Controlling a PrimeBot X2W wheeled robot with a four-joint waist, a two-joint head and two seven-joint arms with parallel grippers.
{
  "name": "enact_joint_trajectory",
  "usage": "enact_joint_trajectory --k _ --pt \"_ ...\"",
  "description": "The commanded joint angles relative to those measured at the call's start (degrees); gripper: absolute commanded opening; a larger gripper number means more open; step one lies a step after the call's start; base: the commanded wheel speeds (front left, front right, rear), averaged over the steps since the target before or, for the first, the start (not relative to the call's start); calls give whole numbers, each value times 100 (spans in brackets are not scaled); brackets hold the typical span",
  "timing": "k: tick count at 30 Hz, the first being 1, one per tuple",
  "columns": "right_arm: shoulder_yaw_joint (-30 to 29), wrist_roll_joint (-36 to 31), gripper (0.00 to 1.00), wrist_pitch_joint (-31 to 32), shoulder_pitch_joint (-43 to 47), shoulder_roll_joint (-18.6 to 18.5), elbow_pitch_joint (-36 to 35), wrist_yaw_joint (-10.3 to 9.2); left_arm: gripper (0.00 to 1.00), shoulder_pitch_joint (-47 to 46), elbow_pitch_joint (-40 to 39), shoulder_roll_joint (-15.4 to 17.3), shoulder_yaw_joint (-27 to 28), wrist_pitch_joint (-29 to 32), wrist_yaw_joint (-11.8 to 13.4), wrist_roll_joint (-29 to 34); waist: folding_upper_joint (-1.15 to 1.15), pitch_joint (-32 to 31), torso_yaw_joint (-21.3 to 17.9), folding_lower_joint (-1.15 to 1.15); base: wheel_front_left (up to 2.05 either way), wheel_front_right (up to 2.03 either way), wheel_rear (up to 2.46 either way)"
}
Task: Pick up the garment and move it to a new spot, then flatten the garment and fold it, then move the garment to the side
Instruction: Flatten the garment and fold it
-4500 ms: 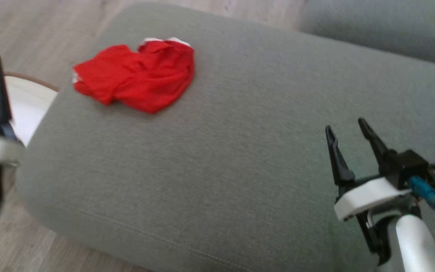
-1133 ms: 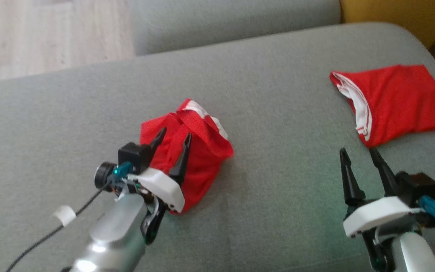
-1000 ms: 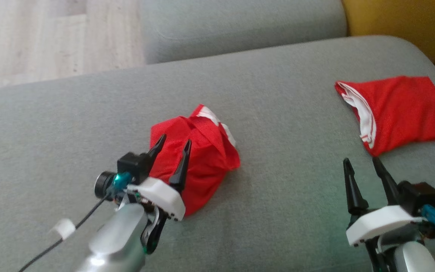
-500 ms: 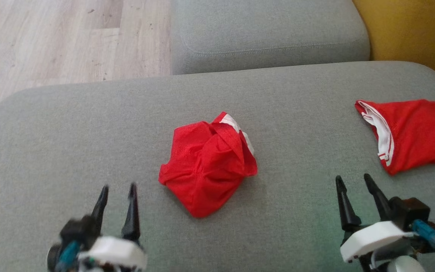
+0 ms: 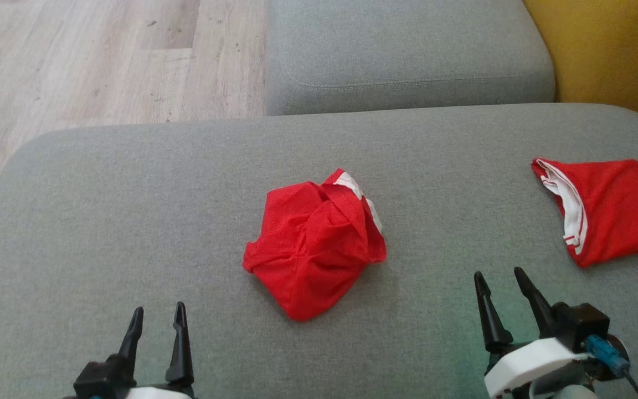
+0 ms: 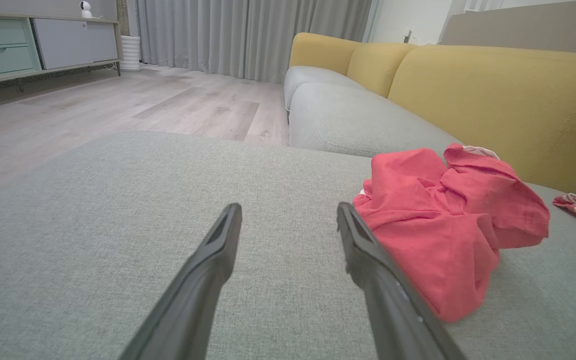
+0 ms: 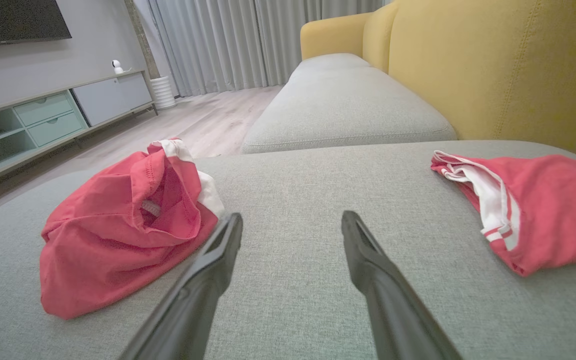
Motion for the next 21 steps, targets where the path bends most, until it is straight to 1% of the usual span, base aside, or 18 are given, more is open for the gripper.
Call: enact_joint_trajectory --k 1,14,21 --pt "153 24 100 -94 -195 -31 -128 21 100 -188 -191 89 242 -71 43 30 0 -8 -6 0 0 0 0" --pt "173 17 100 -103 -212 -31 26 21 100 -133 -161 87 232 -71 37 -6 0 -55 -17 0 0 0 0" --pt "264 53 100 -111 -240 -31 48 21 100 -148 -156 93 159 -57 22 8 0 -27 123 0 0 0 0"
